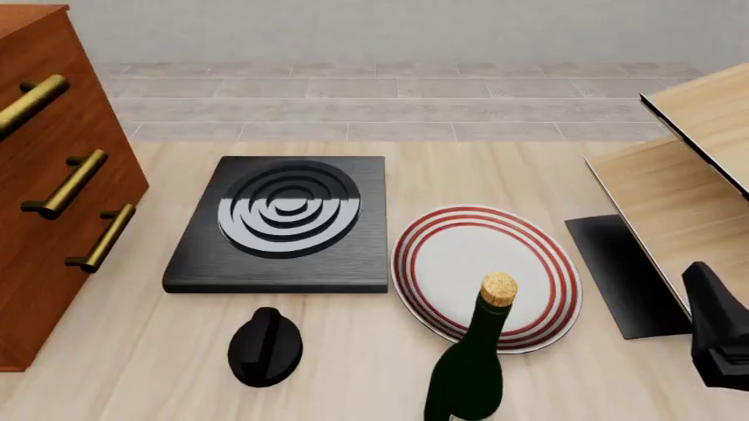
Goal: Put the bowl on the top of the cabinet.
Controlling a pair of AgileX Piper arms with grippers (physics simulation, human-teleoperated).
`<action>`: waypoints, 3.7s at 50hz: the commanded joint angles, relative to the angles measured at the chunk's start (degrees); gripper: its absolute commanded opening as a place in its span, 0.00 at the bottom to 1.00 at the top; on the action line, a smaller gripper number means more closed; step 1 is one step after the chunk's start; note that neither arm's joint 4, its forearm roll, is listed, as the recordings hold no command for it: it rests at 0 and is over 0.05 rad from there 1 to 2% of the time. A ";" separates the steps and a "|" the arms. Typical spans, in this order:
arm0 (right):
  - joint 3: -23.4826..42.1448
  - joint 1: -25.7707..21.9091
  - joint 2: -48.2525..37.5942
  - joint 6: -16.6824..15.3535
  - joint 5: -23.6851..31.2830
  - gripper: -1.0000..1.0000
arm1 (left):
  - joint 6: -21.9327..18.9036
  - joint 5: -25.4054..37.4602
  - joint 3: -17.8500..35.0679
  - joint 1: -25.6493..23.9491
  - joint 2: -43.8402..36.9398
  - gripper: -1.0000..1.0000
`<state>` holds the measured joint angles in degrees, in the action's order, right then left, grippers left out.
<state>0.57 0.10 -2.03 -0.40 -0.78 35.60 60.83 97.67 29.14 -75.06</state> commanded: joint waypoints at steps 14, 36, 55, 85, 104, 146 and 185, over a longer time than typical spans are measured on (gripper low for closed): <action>-0.33 -0.01 0.93 0.00 0.52 1.00 | -0.55 -0.53 0.24 6.61 -0.86 0.00; -0.06 0.07 0.46 0.09 0.45 1.00 | -1.90 -2.00 -0.92 12.90 -2.12 0.00; -0.25 -0.01 0.40 0.02 0.18 1.00 | -2.08 -4.12 -4.81 15.56 -1.31 0.00; -0.30 -0.12 0.43 -0.37 0.22 1.00 | -1.67 -7.19 -9.61 15.38 -1.68 0.00; -0.48 -0.12 0.65 -0.45 0.24 1.00 | -0.95 -8.42 -11.16 14.06 -1.46 0.00; -0.40 -0.50 -0.19 -1.13 -0.30 1.00 | 0.01 -9.78 -10.82 14.04 2.94 1.00; 0.15 -0.81 0.54 -1.45 0.84 1.00 | 2.22 -7.11 -15.13 10.05 19.75 1.00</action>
<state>0.41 -0.62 -1.59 -1.82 -0.26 37.50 53.69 84.77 39.51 -59.48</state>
